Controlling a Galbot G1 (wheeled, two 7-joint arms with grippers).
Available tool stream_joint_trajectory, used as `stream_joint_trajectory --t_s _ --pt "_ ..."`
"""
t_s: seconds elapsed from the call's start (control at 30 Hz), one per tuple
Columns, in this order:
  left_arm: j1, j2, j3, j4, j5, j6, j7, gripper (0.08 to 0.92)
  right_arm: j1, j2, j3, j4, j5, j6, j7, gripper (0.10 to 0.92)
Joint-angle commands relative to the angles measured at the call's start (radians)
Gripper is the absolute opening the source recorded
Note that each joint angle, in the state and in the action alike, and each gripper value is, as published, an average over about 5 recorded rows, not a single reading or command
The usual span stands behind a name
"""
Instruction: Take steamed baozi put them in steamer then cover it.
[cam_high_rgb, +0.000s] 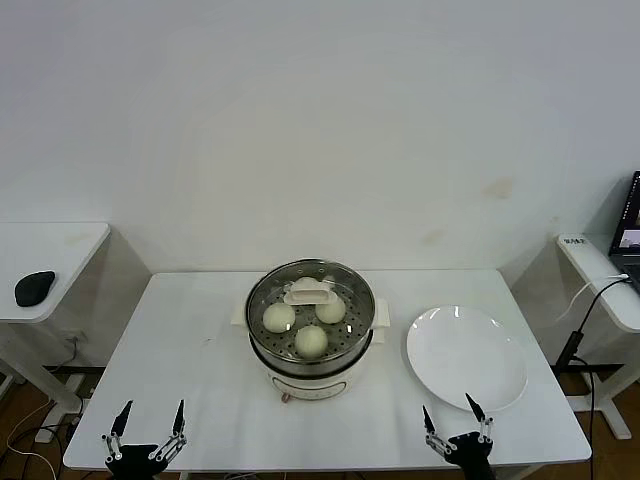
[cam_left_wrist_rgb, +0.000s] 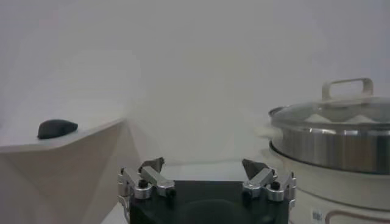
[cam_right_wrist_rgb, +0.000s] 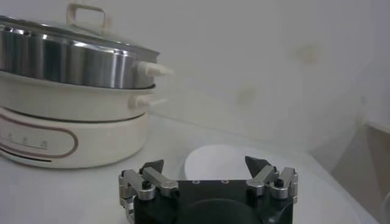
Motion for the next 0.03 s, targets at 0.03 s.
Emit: stream_joint_trajectory --t_s 0.03 --pt "0.029 0.000 -0.009 0.016 0.013 -0.035 0.031 0.823 -0.004 0.004 -0.010 0.012 0.006 -0.004 -0.002 0.823"
